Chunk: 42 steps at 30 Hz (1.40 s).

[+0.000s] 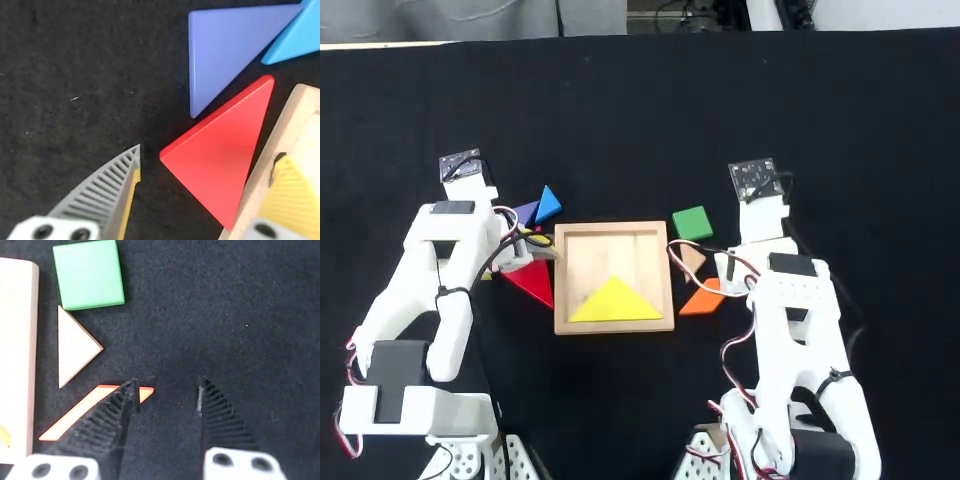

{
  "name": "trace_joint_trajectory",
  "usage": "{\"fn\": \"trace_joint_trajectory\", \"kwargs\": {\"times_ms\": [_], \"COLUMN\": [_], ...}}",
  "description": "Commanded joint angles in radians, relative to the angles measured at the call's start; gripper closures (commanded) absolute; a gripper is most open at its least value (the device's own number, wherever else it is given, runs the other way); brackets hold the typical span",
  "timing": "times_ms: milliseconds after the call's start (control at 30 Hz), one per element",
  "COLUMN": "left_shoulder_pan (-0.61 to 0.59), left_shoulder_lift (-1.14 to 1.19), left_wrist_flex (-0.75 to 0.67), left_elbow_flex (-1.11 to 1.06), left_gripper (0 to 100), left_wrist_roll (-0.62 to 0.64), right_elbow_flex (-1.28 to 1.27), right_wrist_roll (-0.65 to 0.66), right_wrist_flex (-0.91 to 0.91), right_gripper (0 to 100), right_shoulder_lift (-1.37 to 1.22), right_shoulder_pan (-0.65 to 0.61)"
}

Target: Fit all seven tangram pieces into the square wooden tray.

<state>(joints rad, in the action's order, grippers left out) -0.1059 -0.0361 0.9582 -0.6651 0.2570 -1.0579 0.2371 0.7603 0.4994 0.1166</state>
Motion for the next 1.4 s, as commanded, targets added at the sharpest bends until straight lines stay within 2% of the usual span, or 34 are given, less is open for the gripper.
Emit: {"fn": "trace_joint_trajectory", "kwargs": {"times_ms": [0, 233, 300, 400, 567, 800, 1000, 1367], "left_shoulder_pan": [0.002, -0.041, -0.044, -0.03, -0.036, -0.028, 0.005, 0.024], "left_shoulder_lift": [-0.005, 0.063, 0.112, 0.184, 0.245, 0.245, 0.255, 0.255], "left_wrist_flex": [-0.018, -0.006, 0.041, 0.118, 0.133, 0.143, 0.133, 0.176], "left_elbow_flex": [0.004, 0.054, 0.099, 0.176, 0.248, 0.245, 0.257, 0.245], "left_gripper": [60, 61, 61, 61, 61, 61, 69, 69], "left_wrist_roll": [-0.012, -0.017, -0.023, -0.1, -0.107, -0.117, -0.117, -0.106], "right_elbow_flex": [0.044, 0.042, 0.042, 0.042, 0.042, 0.042, 0.044, 0.044], "right_wrist_roll": [0.009, 0.009, 0.009, 0.009, 0.009, 0.009, 0.009, 0.009], "right_wrist_flex": [-0.015, -0.015, -0.015, -0.015, -0.015, -0.015, -0.017, -0.017], "right_gripper": [80.9, 80.9, 80.9, 80.9, 80.9, 80.9, 80.9, 80.9], "right_shoulder_lift": [0.038, 0.038, 0.038, 0.038, 0.038, 0.038, 0.038, 0.038], "right_shoulder_pan": [-0.011, -0.011, -0.011, -0.011, -0.011, -0.011, -0.011, -0.011]}}
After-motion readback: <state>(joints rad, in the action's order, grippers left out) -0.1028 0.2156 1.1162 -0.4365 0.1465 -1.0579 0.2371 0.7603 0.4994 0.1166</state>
